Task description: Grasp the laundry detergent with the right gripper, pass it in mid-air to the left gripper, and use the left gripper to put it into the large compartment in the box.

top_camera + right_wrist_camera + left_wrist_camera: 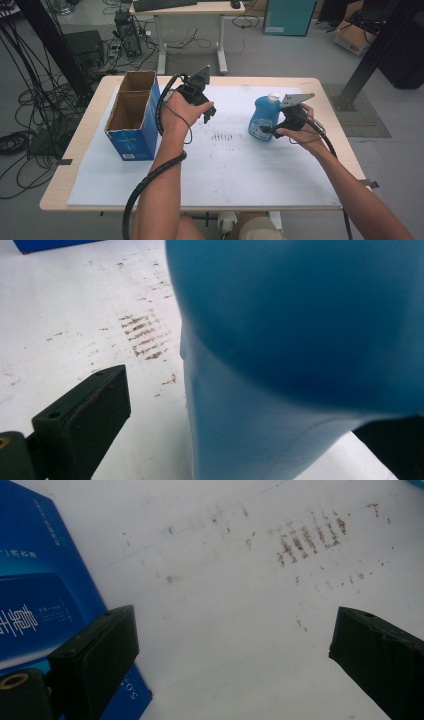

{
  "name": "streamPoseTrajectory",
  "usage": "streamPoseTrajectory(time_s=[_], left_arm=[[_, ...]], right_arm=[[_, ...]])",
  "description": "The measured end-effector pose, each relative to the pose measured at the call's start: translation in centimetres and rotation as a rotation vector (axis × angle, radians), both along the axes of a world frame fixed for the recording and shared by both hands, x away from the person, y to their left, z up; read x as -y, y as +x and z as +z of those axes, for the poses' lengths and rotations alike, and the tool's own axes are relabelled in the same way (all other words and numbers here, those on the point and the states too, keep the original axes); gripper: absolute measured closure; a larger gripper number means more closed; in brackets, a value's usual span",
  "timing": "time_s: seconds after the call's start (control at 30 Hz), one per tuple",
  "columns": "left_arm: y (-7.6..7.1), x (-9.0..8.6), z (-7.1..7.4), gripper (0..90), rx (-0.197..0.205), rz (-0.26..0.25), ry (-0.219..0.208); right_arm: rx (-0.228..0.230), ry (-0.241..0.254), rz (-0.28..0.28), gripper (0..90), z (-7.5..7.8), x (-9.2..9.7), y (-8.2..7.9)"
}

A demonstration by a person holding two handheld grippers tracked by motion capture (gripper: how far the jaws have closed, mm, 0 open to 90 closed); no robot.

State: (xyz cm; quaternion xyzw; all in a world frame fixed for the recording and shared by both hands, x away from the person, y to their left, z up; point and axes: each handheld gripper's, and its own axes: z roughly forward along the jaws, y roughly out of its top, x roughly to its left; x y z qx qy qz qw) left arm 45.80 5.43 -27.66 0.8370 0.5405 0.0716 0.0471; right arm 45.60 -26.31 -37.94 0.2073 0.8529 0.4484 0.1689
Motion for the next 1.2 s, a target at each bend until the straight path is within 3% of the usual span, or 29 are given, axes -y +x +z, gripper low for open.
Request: streamPoseTrajectory(time_s=[1.2], left_arm=[[-0.02, 0.18, 0.15, 5.7, 0.002, -0.002, 0.006]], right_arm=[[0.004, 0.004, 0.002, 1.7, -0.09, 0.06, -0.09]])
